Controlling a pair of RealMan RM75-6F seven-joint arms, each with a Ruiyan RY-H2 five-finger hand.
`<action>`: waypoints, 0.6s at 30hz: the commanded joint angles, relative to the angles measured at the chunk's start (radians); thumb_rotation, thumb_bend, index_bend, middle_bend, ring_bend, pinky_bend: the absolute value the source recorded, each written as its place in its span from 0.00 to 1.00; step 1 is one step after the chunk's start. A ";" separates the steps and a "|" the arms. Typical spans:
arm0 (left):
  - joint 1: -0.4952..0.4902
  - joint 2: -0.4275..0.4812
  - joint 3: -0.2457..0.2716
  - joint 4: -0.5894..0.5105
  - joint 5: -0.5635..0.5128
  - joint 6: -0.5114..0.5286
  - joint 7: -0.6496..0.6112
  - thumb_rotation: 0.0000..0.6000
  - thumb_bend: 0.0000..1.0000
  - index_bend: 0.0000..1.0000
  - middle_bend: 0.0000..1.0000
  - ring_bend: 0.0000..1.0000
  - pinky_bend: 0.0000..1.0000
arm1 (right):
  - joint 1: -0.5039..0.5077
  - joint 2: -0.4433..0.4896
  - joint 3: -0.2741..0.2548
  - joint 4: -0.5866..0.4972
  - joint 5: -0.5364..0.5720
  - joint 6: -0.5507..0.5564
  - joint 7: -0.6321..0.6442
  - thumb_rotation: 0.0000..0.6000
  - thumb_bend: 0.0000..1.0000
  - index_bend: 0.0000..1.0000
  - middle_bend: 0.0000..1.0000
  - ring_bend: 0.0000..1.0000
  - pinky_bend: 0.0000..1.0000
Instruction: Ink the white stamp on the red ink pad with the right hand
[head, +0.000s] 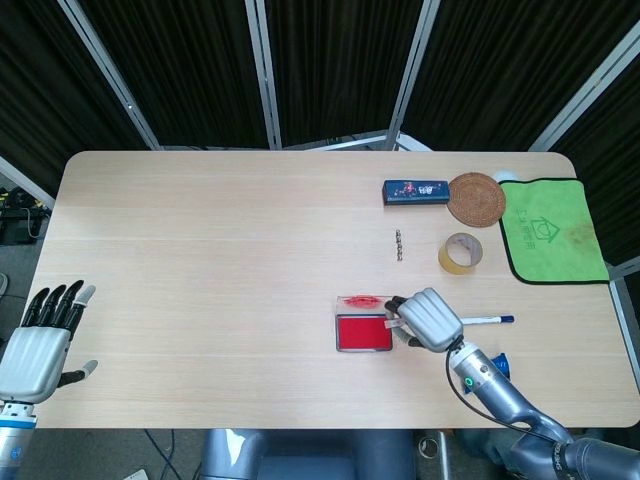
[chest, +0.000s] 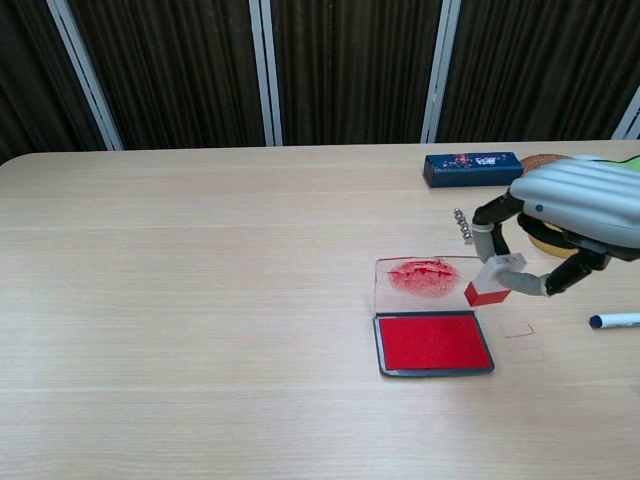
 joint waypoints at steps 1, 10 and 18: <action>0.000 0.001 0.001 0.000 0.002 0.001 -0.001 1.00 0.00 0.00 0.00 0.00 0.00 | 0.036 0.000 -0.002 -0.031 -0.023 -0.032 -0.064 1.00 0.35 0.54 0.56 0.83 1.00; -0.001 0.001 0.004 0.006 -0.004 -0.004 -0.003 1.00 0.00 0.00 0.00 0.00 0.00 | 0.093 -0.098 0.018 0.014 0.009 -0.104 -0.119 1.00 0.37 0.54 0.56 0.83 1.00; -0.003 0.000 0.001 0.010 -0.016 -0.007 -0.003 1.00 0.00 0.00 0.00 0.00 0.00 | 0.105 -0.151 0.017 0.069 0.036 -0.122 -0.127 1.00 0.38 0.54 0.56 0.83 1.00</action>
